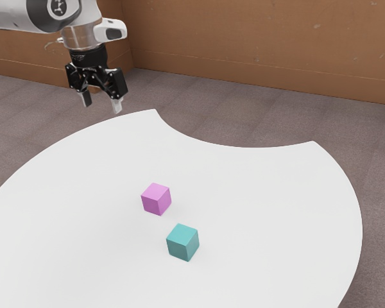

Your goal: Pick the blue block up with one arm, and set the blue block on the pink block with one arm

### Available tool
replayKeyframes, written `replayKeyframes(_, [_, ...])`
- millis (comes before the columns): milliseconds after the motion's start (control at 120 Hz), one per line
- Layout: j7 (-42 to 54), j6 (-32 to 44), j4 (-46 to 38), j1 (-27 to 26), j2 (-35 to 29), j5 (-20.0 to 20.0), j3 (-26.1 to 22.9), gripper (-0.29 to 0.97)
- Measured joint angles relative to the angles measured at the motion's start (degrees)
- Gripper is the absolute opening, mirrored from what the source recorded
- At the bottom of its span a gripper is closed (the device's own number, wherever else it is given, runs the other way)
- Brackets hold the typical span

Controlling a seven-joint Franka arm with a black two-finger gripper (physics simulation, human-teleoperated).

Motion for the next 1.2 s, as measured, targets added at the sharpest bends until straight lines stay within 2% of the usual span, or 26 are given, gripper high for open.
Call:
replayKeyframes(50, [-0.28, -3.0, 14.8, 3.78, 0.95, 0.6, -3.92, 0.68])
replayKeyframes(117, [-0.64, -6.23, 21.56, 6.36, 1.27, 1.19, -7.04, 0.68])
replayKeyframes(217, [-1.12, -9.12, 23.62, 7.66, 2.84, 3.41, -11.78, 0.68])
replayKeyframes(392, [-1.71, -9.49, 23.93, -2.04, 6.07, 3.81, -13.14, 0.68])
replayKeyframes(550, [-2.11, -9.05, 23.87, -0.45, 6.74, 3.04, -12.9, 0.68])
replayKeyframes(617, [-2.24, -7.51, 20.59, -0.36, 6.72, 2.38, -12.89, 0.68])
replayKeyframes(775, [-2.49, 1.87, 0.61, -0.81, 0.58, 1.52, -13.41, 0.68])
replayKeyframes(908, [-2.64, 10.26, -10.54, -1.38, -1.71, 1.01, -14.67, 0.68])
replayKeyframes(1200, [-2.75, 23.78, -23.98, -0.87, -3.48, -0.23, -17.86, 0.68])
